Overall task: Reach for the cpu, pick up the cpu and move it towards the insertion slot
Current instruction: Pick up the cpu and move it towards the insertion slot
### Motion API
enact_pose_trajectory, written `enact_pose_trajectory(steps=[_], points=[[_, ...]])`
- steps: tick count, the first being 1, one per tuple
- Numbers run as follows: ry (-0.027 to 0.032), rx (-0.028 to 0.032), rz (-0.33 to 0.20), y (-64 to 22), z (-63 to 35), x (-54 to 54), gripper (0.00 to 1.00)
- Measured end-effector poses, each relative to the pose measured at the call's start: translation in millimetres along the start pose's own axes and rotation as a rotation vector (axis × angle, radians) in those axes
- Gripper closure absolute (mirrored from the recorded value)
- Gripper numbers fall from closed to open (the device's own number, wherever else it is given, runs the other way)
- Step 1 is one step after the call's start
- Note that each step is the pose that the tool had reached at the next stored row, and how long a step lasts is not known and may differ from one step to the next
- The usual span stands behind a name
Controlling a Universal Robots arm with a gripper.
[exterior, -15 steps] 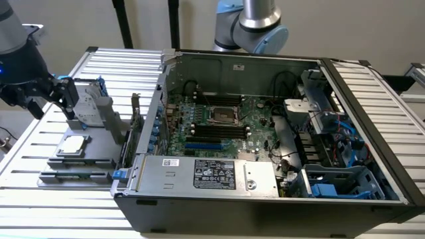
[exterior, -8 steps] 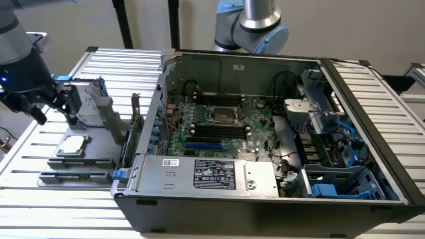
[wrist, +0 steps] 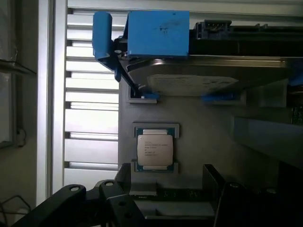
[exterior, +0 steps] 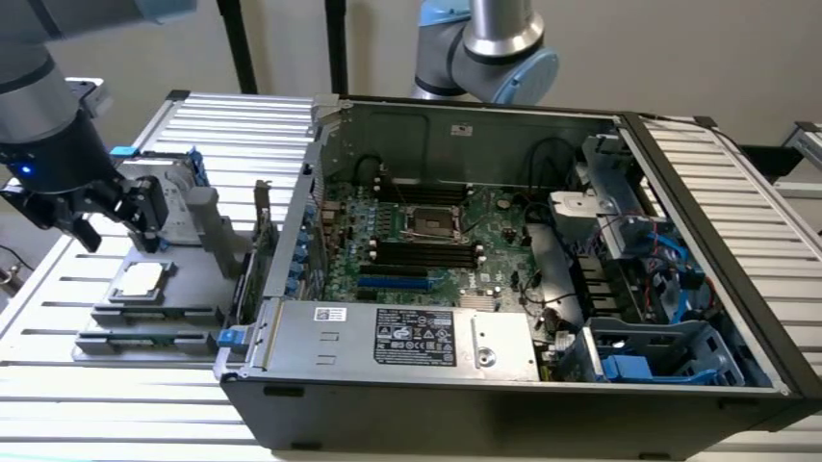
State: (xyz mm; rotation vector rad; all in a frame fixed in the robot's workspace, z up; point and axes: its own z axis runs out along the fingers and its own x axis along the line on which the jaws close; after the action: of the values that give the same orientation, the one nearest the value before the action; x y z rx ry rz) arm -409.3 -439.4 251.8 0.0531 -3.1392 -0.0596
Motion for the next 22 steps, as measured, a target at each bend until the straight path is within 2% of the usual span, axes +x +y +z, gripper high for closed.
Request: enact_pose_trajectory(steps=[7, 22], points=[[-0.0001, -0.0002, -0.005, -5.8, 12.7, -0.4, 0.29], [0.0002, 0.0, -0.006, -6.7, 39.8, 5.4, 0.29]])
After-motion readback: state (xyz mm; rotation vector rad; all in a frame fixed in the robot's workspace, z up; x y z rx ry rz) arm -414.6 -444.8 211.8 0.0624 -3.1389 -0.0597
